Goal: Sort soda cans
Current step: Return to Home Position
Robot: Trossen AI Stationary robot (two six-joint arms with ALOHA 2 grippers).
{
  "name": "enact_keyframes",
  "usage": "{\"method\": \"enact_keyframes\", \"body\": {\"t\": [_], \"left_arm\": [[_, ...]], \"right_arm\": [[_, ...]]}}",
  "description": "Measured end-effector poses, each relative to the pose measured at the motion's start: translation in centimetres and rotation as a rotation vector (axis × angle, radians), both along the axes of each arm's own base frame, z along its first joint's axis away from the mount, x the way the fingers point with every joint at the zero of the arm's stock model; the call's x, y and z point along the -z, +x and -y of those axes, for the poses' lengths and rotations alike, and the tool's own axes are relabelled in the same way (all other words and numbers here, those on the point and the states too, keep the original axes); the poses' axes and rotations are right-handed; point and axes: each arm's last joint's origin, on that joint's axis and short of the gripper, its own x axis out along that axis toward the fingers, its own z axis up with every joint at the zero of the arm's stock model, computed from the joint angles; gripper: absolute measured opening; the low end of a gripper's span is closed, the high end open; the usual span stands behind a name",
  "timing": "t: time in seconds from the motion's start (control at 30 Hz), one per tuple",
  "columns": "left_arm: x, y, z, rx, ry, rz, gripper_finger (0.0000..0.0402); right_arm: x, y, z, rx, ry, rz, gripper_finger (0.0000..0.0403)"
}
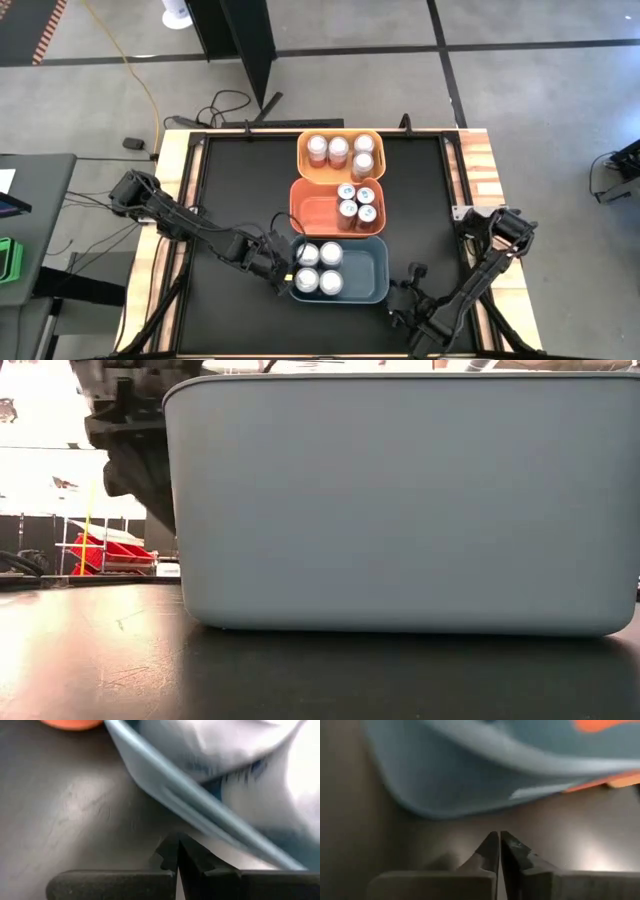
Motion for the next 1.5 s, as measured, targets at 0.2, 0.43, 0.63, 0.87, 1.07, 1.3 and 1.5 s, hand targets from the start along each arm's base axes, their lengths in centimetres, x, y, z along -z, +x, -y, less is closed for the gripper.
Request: {"method": "enact_keyframes", "body": {"t": [0.2, 0.43, 0.63, 0.87, 1.07, 1.3, 1.5], "left_arm": [[0.2, -0.9, 1.0, 0.028, 0.006, -0.048, 0.0], [-0.6, -2.3, 2.3, 0.137, 0.032, -0.048, 0.0], [-3.4, -3.3, 3.7, 0.283, 0.137, 0.075, 0.0], [-9.5, -4.4, 5.0, 0.415, 0.368, 0.322, 0.0], [-14.7, -4.8, 5.5, 0.419, 0.651, 0.596, 0.0], [-15.5, -2.0, 3.4, 0.483, 0.707, 0.808, 0.0], [-11.5, -1.0, -0.9, 0.478, 0.646, 0.728, 0.0]], "right_arm": [[0.2, -1.5, -1.1, -0.036, 0.048, -0.079, 0.0065], [-0.9, -2.9, -3.6, -0.214, 0.073, -0.161, 0.0077], [-3.7, -3.1, -6.3, -0.399, 0.078, -0.168, 0.0044], [-9.5, -2.0, -7.6, -0.633, 0.045, -0.019, 0.0007], [-15.8, -0.7, -6.4, -0.834, 0.004, 0.262, 0.0002], [-17.6, 3.3, -1.3, -1.09, 0.12, 0.493, 0.0001], [-15.4, 3.0, 6.1, -0.936, 0.139, 0.565, 0.0001]]}}
